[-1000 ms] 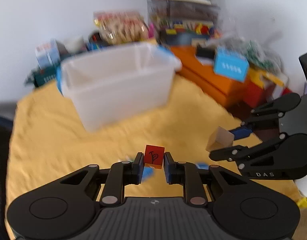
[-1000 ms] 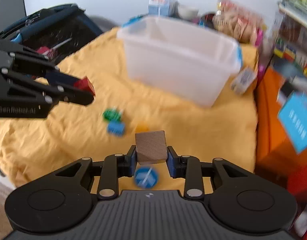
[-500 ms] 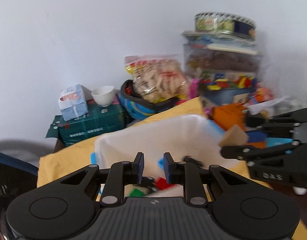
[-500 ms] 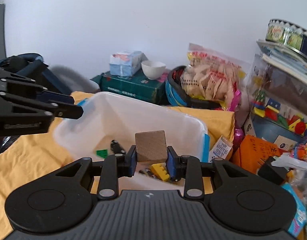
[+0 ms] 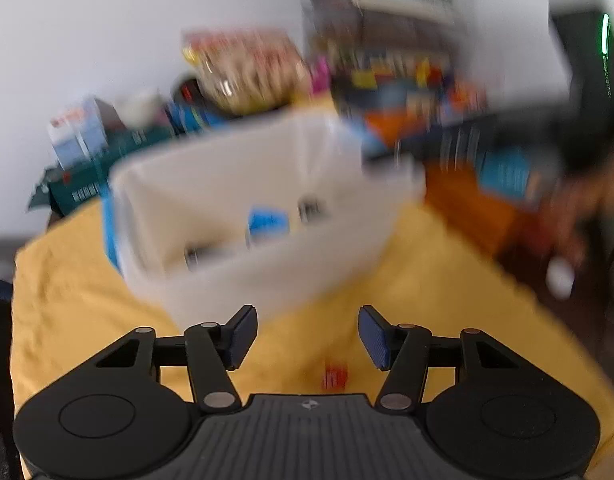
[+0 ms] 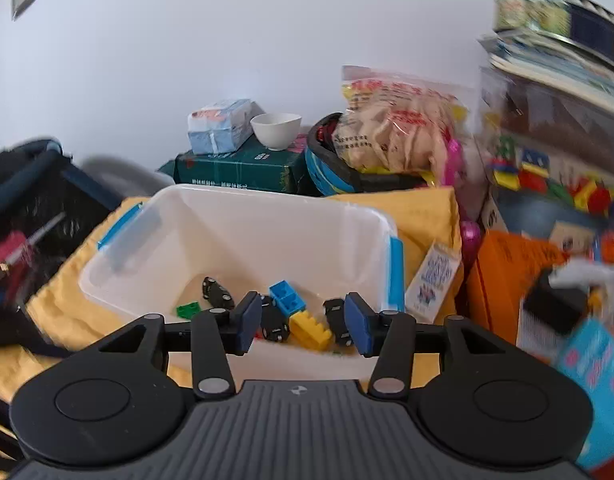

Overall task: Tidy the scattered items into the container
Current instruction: 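Carry the cube and red brick over the container and open both tools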

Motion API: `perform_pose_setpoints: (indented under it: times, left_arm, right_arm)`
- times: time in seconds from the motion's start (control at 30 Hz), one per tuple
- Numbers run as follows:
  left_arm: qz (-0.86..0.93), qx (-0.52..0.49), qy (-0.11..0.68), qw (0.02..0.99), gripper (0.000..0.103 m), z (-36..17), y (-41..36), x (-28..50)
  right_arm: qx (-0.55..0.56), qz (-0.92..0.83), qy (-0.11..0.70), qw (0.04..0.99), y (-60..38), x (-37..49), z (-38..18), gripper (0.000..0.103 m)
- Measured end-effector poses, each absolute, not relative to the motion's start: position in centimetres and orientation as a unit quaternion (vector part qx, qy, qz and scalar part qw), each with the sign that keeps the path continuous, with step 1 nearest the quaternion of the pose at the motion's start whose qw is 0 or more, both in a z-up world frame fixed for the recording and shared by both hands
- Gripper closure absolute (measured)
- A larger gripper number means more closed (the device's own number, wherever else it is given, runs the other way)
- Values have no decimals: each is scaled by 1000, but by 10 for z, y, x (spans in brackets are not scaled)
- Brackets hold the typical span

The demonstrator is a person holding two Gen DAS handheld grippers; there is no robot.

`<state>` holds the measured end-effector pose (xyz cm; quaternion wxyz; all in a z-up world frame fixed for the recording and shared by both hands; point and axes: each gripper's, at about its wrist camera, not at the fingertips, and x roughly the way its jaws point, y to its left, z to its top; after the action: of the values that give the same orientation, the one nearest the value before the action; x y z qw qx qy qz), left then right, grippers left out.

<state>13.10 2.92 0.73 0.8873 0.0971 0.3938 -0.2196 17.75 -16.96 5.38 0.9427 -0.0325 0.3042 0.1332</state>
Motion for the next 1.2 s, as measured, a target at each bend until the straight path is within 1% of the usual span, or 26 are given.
perform_pose_setpoints:
  times: [0.03, 0.13, 0.2, 0.23, 0.27, 0.3, 0.37, 0.43, 0.57, 0.67, 0.77, 0.8, 0.83, 0.87, 0.93, 1.0, 1.03, 1.1, 1.2]
  left_arm:
    - [-220, 94, 409, 880, 59, -5, 25, 132]
    - [-216, 84, 434, 871, 65, -36, 13, 141]
    - [-219, 89, 449, 862, 67, -54, 5, 148]
    - [-220, 91, 461, 855, 72, -61, 3, 152]
    - [-221, 94, 467, 851, 74, -66, 1, 153]
    - [-220, 98, 473, 847, 79, -71, 1, 153]
    - [-220, 96, 480, 844, 81, -76, 6, 150]
    - [-221, 88, 471, 849, 81, -66, 11, 143]
    - [-237, 68, 398, 884, 81, 4, 22, 127]
    - [-225, 68, 327, 915, 81, 57, 28, 135]
    - [-163, 82, 268, 946, 79, 80, 31, 164]
    - [-144, 78, 254, 953, 73, 83, 33, 174]
    - [-137, 80, 246, 956, 57, 84, 33, 181]
    - [-132, 87, 253, 954, 54, 81, 33, 187]
    - [-122, 86, 270, 951, 54, 75, 36, 180]
    - [-135, 65, 279, 948, 53, 65, 44, 156]
    - [-140, 57, 291, 945, 51, 57, 48, 146]
    - [-153, 64, 333, 928, 50, 32, 51, 125]
    - [-163, 80, 411, 893, 51, -12, 50, 105]
  right_arm:
    - [-21, 133, 307, 942, -173, 173, 53, 53]
    - [-11, 129, 311, 941, -176, 166, 49, 53]
    - [-13, 126, 318, 939, -178, 158, 45, 51]
    - [-14, 123, 324, 938, -180, 154, 42, 51]
    - [-14, 118, 330, 936, -182, 150, 40, 51]
    - [-12, 115, 336, 935, -185, 147, 37, 51]
    - [-3, 106, 345, 932, -192, 139, 31, 51]
    - [5, 98, 356, 929, -199, 134, 25, 51]
    - [20, 88, 372, 924, -207, 126, 17, 51]
    - [24, 89, 382, 920, -207, 123, 9, 51]
    - [28, 99, 390, 915, -201, 120, 4, 51]
    - [27, 105, 391, 914, -198, 118, 4, 51]
    - [25, 111, 389, 914, -195, 114, 5, 51]
    - [21, 117, 387, 914, -192, 110, 5, 50]
    - [15, 125, 386, 914, -189, 102, 5, 48]
    - [9, 131, 386, 913, -188, 92, 1, 47]
    - [8, 131, 391, 911, -188, 90, -2, 47]
    - [19, 133, 413, 901, -191, 85, -12, 47]
    - [3, 149, 445, 883, -187, 75, -30, 52]
